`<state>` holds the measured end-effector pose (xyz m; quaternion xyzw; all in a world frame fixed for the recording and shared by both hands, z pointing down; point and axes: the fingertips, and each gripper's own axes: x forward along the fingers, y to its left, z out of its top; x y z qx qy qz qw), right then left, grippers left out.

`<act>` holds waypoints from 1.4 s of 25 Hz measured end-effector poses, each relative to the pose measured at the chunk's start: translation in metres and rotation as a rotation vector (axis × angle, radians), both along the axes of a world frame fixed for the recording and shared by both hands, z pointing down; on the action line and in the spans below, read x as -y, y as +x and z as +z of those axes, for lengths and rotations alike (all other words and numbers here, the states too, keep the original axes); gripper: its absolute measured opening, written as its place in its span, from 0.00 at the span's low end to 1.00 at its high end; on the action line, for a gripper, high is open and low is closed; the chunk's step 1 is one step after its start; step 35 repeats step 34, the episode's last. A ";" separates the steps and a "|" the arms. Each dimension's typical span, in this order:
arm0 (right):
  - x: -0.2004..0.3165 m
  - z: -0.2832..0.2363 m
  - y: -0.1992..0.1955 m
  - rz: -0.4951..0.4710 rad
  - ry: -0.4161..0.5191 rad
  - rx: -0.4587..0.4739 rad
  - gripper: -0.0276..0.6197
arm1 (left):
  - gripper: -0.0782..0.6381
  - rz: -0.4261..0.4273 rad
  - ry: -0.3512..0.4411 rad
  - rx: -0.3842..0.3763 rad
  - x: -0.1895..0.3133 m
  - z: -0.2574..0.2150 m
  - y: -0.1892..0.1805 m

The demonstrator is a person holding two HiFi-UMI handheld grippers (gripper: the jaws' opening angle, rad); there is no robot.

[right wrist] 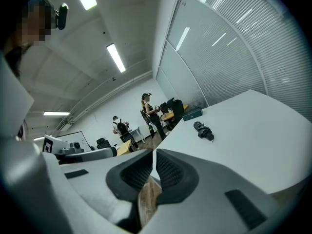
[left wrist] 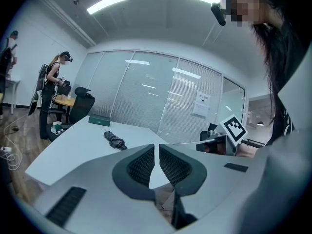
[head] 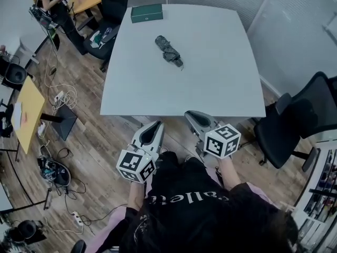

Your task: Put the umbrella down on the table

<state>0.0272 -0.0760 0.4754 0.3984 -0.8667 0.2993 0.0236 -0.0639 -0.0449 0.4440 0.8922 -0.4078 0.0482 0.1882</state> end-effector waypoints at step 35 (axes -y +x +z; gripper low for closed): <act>-0.084 -0.005 0.037 -0.110 0.073 0.021 0.09 | 0.15 -0.020 0.052 0.022 -0.087 -0.001 0.059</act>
